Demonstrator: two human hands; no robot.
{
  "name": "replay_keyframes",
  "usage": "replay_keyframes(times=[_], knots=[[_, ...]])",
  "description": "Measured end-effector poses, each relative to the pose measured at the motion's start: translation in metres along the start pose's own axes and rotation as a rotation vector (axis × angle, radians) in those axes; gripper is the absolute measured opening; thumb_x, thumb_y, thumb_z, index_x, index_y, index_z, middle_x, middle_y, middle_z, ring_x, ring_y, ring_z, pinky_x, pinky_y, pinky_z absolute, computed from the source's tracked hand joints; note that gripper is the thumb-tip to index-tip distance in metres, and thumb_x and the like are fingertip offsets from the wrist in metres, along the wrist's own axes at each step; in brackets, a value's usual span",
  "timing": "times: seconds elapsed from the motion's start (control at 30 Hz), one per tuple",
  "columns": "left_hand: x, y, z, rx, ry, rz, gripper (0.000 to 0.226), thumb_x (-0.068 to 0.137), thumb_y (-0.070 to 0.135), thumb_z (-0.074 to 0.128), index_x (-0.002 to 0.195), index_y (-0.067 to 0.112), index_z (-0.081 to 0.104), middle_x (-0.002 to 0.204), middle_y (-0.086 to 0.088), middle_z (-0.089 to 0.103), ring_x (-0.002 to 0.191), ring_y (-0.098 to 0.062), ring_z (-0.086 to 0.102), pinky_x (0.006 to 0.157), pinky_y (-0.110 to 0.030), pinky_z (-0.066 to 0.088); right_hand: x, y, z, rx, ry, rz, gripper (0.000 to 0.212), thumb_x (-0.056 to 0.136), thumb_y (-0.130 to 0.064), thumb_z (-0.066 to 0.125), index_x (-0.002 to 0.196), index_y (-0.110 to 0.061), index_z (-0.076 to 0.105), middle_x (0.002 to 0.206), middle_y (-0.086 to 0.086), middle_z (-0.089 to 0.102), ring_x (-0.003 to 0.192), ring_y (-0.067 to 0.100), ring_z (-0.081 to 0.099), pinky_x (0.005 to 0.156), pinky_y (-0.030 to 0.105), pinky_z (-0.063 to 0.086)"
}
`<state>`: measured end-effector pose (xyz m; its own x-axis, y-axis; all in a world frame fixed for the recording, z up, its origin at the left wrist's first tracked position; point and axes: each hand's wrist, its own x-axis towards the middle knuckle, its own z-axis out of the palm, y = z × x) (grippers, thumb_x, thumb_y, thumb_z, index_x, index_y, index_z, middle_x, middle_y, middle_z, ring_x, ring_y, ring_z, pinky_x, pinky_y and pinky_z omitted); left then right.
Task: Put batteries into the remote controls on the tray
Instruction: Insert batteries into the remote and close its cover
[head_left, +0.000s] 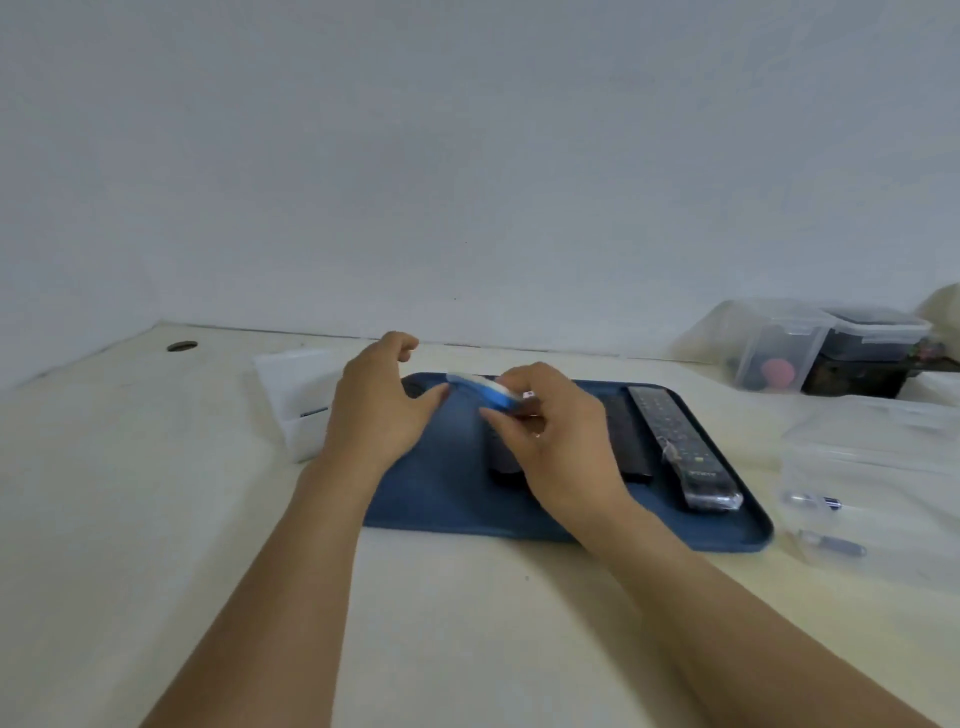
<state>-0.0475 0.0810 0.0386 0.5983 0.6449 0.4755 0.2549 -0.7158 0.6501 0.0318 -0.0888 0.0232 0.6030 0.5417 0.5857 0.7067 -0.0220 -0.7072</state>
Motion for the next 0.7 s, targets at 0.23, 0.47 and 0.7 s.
replay_keyframes(times=[0.23,0.47,0.7], knots=[[0.001,-0.01,0.015,0.472,-0.09,-0.018,0.037,0.087,0.036,0.07,0.115,0.014,0.06,0.114,-0.005,0.064,0.112,-0.027,0.052,0.075,-0.035,0.046,0.006,0.015,0.021,-0.642,-0.283,-0.196,0.016,0.09,-0.023,0.065,0.101,-0.012,0.069,0.106,0.003,0.067,0.097,0.028,0.06,0.079,0.043,0.049],[0.003,-0.006,0.025,0.658,-0.197,-0.1,0.035,0.088,0.033,0.07,0.116,0.015,0.059,0.115,-0.006,0.065,0.105,-0.027,0.062,0.071,-0.032,0.044,0.007,0.023,0.029,-0.751,-0.322,-0.351,0.024,0.088,-0.037,0.068,0.099,-0.018,0.079,0.098,-0.003,0.073,0.097,0.026,0.054,0.08,0.04,0.04],[0.001,-0.004,0.032,0.767,-0.231,-0.148,0.035,0.092,0.02,0.067,0.123,0.012,0.054,0.121,-0.007,0.06,0.114,-0.026,0.057,0.074,-0.029,0.04,0.005,0.026,0.02,-0.612,-0.352,-0.304,0.028,0.094,-0.04,0.059,0.108,-0.021,0.075,0.109,-0.005,0.067,0.104,0.022,0.049,0.089,0.041,0.042]])
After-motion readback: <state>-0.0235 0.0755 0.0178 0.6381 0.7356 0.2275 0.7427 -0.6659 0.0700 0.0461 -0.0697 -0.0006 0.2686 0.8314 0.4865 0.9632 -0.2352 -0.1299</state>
